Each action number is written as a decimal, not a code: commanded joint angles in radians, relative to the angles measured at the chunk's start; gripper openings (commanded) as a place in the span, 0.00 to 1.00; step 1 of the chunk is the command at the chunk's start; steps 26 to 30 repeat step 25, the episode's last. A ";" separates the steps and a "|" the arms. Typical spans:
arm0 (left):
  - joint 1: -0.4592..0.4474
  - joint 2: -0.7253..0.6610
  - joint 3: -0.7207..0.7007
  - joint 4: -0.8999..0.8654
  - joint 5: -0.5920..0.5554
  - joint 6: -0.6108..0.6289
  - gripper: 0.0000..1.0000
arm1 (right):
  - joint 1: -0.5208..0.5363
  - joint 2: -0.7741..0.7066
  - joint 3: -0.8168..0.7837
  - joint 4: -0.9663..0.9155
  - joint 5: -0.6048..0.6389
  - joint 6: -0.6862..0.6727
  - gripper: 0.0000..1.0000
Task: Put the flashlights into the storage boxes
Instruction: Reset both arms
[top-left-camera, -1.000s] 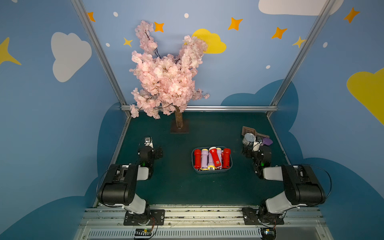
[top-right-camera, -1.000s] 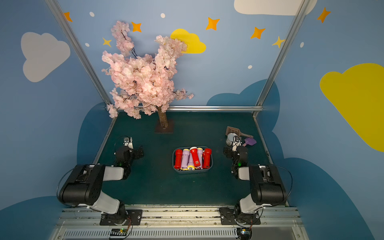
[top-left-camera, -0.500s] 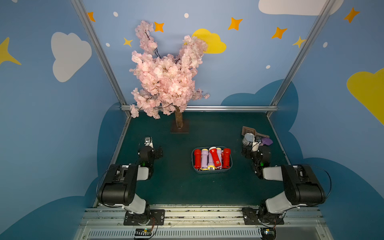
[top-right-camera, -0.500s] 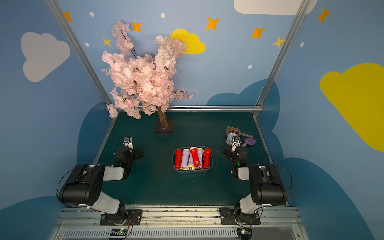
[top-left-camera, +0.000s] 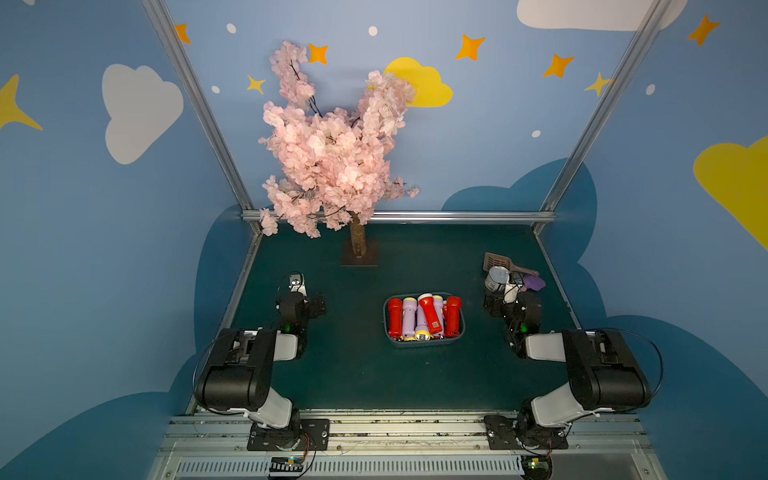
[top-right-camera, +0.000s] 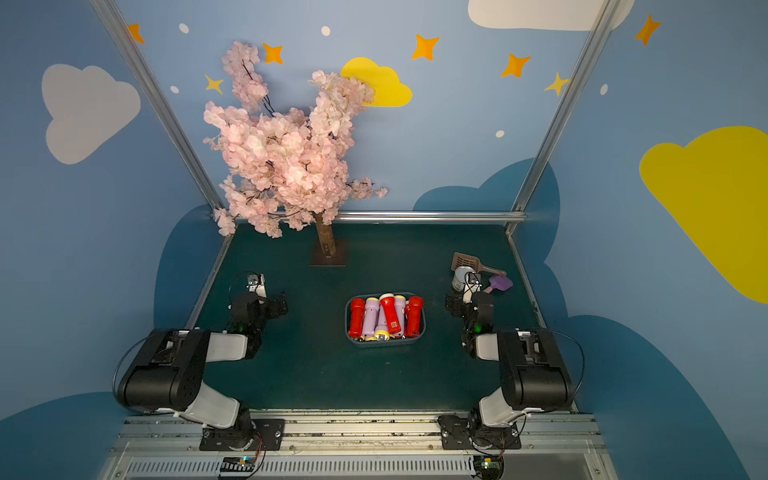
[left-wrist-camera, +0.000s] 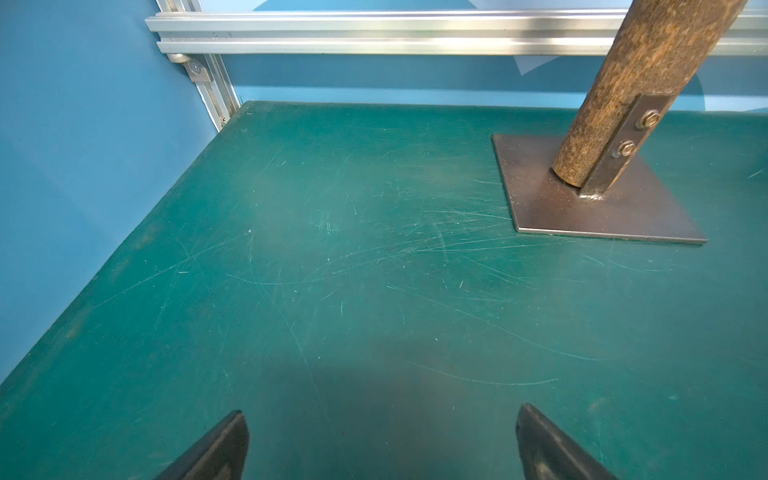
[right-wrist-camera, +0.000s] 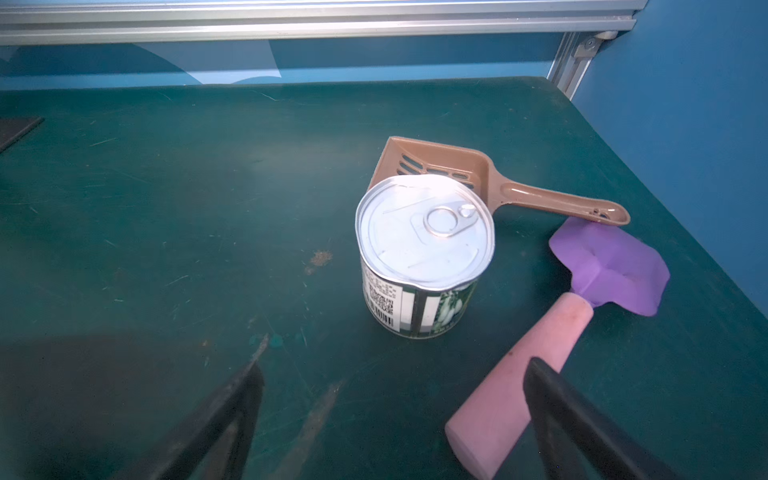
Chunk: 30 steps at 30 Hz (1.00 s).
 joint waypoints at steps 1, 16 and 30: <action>0.002 -0.016 0.011 0.014 0.007 -0.007 0.99 | 0.004 -0.012 0.013 -0.001 0.008 -0.005 0.98; 0.003 -0.016 0.011 0.014 0.007 -0.007 0.99 | 0.001 -0.010 0.021 -0.015 -0.005 -0.004 0.98; 0.003 -0.016 0.011 0.014 0.007 -0.007 0.99 | -0.003 -0.010 0.020 -0.017 -0.009 -0.002 0.98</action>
